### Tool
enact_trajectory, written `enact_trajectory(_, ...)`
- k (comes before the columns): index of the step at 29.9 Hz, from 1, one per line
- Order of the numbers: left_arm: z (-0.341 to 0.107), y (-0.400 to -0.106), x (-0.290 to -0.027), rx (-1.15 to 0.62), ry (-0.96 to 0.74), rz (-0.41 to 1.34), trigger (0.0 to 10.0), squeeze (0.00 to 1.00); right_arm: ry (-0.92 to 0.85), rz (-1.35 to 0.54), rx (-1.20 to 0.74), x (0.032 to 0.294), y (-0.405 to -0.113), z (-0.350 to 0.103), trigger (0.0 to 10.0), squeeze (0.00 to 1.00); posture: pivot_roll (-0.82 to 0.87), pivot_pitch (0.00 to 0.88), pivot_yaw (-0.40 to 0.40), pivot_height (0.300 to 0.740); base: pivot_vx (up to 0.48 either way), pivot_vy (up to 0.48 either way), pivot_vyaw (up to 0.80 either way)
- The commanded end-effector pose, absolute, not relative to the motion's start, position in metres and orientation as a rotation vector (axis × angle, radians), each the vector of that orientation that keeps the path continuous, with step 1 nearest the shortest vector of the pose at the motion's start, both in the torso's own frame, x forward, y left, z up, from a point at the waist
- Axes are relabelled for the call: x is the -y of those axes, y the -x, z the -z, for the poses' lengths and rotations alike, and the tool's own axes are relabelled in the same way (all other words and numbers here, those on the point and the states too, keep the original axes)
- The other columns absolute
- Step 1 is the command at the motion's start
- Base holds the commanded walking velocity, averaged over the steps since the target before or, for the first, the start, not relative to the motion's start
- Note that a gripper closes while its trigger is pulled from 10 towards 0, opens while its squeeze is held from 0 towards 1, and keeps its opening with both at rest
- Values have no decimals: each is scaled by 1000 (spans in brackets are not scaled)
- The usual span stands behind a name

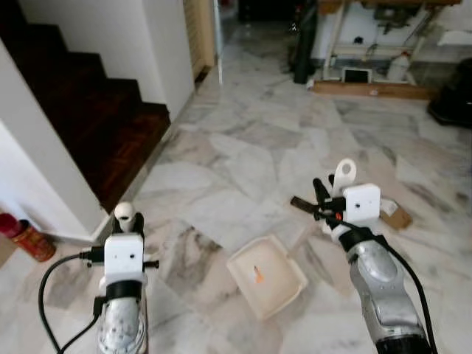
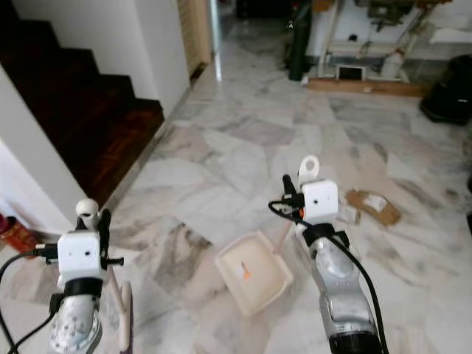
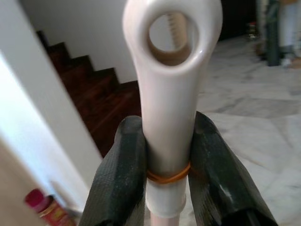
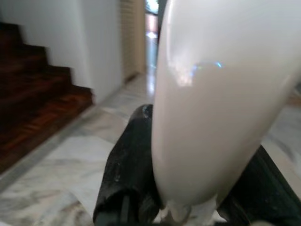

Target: Sweep floor

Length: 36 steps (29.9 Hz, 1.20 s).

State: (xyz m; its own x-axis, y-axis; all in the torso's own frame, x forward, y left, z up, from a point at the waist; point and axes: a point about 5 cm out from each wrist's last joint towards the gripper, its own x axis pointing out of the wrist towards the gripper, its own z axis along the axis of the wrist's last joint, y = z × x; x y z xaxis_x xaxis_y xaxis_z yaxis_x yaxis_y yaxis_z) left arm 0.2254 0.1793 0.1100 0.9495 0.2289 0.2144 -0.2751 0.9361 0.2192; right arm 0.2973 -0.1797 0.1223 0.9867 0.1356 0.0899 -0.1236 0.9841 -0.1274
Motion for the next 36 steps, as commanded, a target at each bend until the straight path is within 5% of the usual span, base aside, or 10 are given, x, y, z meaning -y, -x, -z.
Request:
enact_trajectory(1,-121,-225,-183,242,-271,-278,10000,0,147,-123,145,179,-295,-131,10000,0,-293,8,86,740,0,0,-750)
enact_trajectory(18,-121,-226,-183,231,-293,-253,10000,0,149,-159,149,168,-298,-129,10000,0,-286,28,107,740,0,-20,-132)
enact_trajectory(36,-121,-226,-182,229,-287,-240,10000,0,146,-167,165,164,-299,-131,10000,0,-291,22,115,740,0,-302,-725)
